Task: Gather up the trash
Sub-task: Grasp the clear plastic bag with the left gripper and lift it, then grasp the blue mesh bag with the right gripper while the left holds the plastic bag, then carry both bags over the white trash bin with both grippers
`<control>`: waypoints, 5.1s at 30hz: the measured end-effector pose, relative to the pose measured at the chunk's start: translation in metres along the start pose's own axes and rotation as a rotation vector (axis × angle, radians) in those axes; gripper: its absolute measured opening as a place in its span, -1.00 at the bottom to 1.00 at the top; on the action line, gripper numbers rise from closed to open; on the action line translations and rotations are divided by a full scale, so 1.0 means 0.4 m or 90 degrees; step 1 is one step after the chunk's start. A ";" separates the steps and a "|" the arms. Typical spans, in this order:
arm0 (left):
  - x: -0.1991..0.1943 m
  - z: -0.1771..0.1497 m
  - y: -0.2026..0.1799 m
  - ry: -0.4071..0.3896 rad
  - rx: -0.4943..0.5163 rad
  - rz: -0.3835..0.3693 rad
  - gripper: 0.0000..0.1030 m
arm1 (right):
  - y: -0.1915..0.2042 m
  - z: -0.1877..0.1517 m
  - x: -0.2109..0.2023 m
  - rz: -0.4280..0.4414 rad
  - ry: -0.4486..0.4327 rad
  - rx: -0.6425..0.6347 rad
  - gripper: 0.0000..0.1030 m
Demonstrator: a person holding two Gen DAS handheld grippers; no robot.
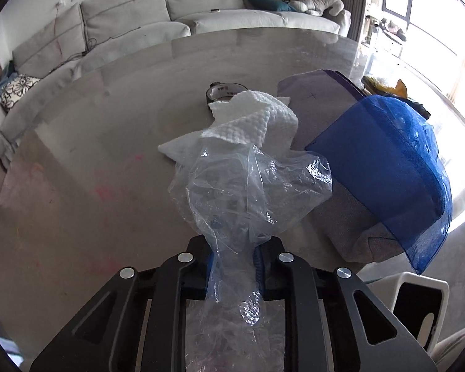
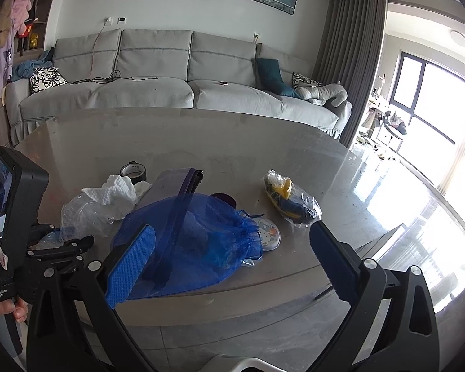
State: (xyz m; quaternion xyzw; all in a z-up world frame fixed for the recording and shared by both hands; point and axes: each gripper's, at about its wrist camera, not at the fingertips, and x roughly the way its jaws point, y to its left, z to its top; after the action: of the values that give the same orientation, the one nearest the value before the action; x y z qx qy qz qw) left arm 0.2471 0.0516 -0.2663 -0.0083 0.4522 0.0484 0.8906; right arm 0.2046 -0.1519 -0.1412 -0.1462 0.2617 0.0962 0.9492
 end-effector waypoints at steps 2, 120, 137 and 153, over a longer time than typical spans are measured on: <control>-0.009 -0.006 0.011 -0.006 -0.012 -0.022 -0.86 | 0.000 -0.001 0.001 0.001 0.005 0.003 0.92; -0.466 -0.278 -0.474 -0.098 0.285 -0.321 -0.88 | -0.163 -0.252 -0.507 -0.045 -0.056 0.105 -0.98; -0.334 -0.346 -0.575 -0.012 0.335 -0.319 -0.87 | -0.208 -0.363 -0.425 -0.053 0.052 0.154 -0.98; -0.149 -0.403 -0.638 0.085 0.390 -0.322 -0.87 | -0.246 -0.483 -0.312 -0.031 0.161 0.209 -0.98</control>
State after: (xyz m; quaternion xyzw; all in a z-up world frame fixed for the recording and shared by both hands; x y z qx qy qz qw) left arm 0.1065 -0.2164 -0.3208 0.1433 0.4866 -0.3097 0.8042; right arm 0.0344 -0.3208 -0.2118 -0.0071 0.3875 0.0103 0.9218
